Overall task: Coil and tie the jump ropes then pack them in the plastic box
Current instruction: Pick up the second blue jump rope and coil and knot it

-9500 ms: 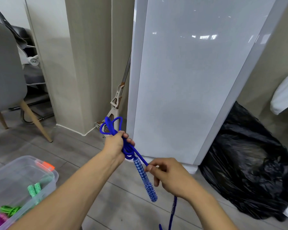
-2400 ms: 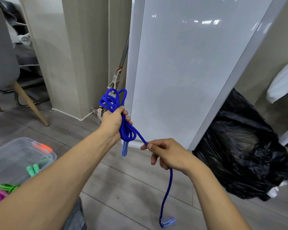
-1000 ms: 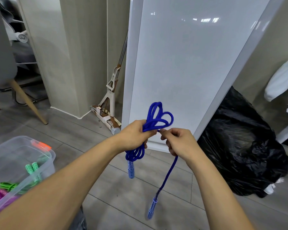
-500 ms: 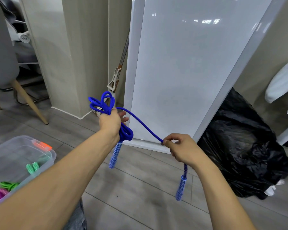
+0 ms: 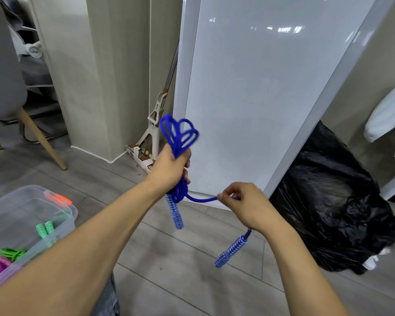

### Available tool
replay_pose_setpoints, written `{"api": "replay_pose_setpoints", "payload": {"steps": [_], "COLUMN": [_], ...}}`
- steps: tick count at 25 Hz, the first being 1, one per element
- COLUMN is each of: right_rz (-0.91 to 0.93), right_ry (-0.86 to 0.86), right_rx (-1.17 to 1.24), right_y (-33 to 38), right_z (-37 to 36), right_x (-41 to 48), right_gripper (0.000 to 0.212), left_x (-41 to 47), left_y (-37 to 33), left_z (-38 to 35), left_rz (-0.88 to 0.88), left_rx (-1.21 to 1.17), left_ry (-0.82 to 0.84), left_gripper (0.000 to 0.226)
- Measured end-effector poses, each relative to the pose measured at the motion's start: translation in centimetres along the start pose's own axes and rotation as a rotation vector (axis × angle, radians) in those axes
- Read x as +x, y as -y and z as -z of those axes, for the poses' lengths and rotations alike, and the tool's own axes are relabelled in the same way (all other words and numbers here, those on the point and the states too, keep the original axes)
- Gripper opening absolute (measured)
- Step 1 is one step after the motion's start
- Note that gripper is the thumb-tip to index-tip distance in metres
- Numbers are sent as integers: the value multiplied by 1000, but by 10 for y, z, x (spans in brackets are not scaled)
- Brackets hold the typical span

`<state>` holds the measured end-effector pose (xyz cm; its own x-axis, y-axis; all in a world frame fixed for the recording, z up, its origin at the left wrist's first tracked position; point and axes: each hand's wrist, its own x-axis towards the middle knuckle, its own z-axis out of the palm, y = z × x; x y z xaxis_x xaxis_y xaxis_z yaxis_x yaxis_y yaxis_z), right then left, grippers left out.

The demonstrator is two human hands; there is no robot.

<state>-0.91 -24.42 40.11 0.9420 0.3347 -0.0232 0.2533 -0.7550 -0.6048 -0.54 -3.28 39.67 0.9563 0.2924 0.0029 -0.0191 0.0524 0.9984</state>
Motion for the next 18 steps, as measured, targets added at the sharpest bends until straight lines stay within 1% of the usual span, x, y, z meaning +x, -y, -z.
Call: {"api": "replay_pose_setpoints", "payload": {"steps": [1,2,3,7,10,11,13,15,17,18], "right_rz": [11,17,18,5,-20,-18,-29,-88,-164,-202], "right_ry": [-55,-94,-124,-197,-221,-213,-124,39,191,231], "right_rx": [64,140,207,406,495,502,511,480,351,284], "right_y": [2,4,8,17,15,14,11,7,-2,-8], "right_z": [1,2,1,-5,-5,-4,-1,2,4,6], "right_x": [1,2,2,3,5,6,6,4,1,1], "right_gripper": [20,19,19,19,17,16,13,13,15,15], "left_x": [-3,-7,-11,-25,-24,-25,-24,-20,-15,-12], "left_y": [1,3,4,9,10,11,12,12,11,12], "left_z": [-2,-5,-9,-25,-25,-25,-25,-20,-12,-9], "left_rz": [-46,-61,-55,1,32,34,37,38,74,102], "left_rx": [172,263,293,266,267,287,340,398,313,236], "left_ry": [44,90,142,339,406,421,400,328,249,206], "left_gripper": [14,16,18,25,39,38,30,24,21,19]}}
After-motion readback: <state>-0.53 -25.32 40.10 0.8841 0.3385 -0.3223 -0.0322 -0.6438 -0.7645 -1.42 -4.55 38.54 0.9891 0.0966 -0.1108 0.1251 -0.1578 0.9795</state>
